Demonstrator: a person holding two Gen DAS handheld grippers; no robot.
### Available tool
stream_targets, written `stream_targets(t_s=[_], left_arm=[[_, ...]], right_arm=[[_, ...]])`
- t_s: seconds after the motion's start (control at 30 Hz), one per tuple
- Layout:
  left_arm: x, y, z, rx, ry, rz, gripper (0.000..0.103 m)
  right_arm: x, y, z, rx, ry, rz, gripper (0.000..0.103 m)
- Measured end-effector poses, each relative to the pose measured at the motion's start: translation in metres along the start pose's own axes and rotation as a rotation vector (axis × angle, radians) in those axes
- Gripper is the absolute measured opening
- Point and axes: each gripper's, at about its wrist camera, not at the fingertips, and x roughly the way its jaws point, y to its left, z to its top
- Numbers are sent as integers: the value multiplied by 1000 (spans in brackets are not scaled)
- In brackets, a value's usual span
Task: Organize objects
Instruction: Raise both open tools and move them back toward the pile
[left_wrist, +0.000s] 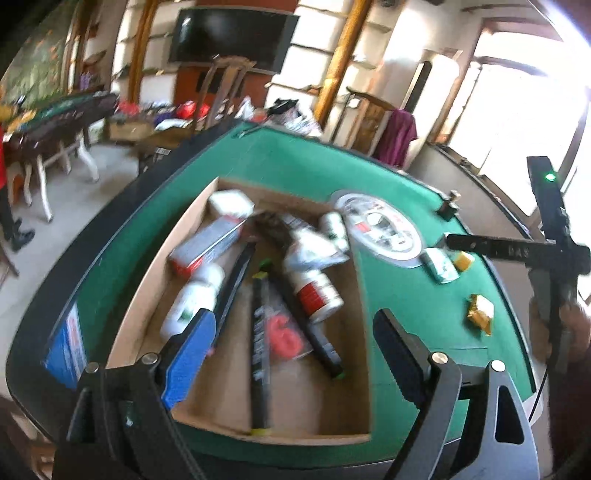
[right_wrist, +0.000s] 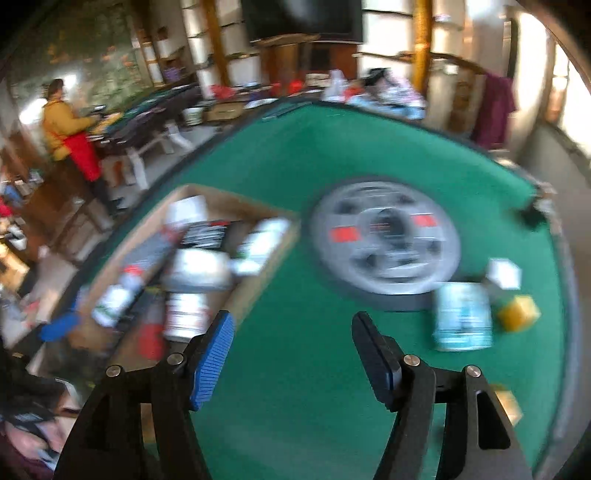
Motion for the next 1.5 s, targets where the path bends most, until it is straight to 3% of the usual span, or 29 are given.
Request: stream_targets(t_s=[0.1, 0.2, 0.33, 0.4, 0.43, 0.47, 0.57, 0.6, 0.67, 0.73, 0.8, 0.83, 1.07, 1.27, 1.5], left_arm=[[-7, -23, 17, 49, -17, -33, 87], [-11, -50, 36, 95, -25, -74, 87], [-24, -97, 67, 186, -78, -125, 88], [-30, -119, 83, 224, -97, -153, 94], [-30, -126, 88, 235, -105, -155, 95], [-30, -134, 93, 245, -112, -150, 96], [-20, -156, 101, 258, -119, -131, 97], [-14, -162, 101, 250, -114, -129, 97], [4, -171, 96, 223, -79, -118, 98], [23, -178, 87, 218, -38, -121, 98], [45, -187, 79, 236, 2, -109, 98], [58, -193, 73, 244, 21, -94, 98], [142, -208, 49, 195, 178, -90, 98], [199, -221, 45, 156, 247, -21, 97], [261, -250, 39, 144, 284, 27, 97]], right_arm=[[-38, -66, 9, 106, -19, -92, 71], [-86, -109, 21, 204, -62, -92, 72], [-171, -140, 55, 196, -135, -202, 75], [-222, -142, 72, 145, -226, -279, 78], [-247, -140, 80, 115, -277, -342, 85], [-271, -137, 88, 81, -321, -411, 93], [-334, -125, 102, -23, -489, -677, 103], [-347, -121, 97, -32, -560, -723, 103], [-354, -124, 85, 2, -639, -693, 103], [-330, -136, 68, 91, -570, -571, 103], [-282, -150, 44, 163, -459, -442, 103], [-262, -153, 32, 185, -446, -411, 103], [-103, -185, -53, 354, -336, -327, 103], [-45, -241, -93, 559, -278, -242, 103], [-35, -264, -117, 628, -305, -222, 103]])
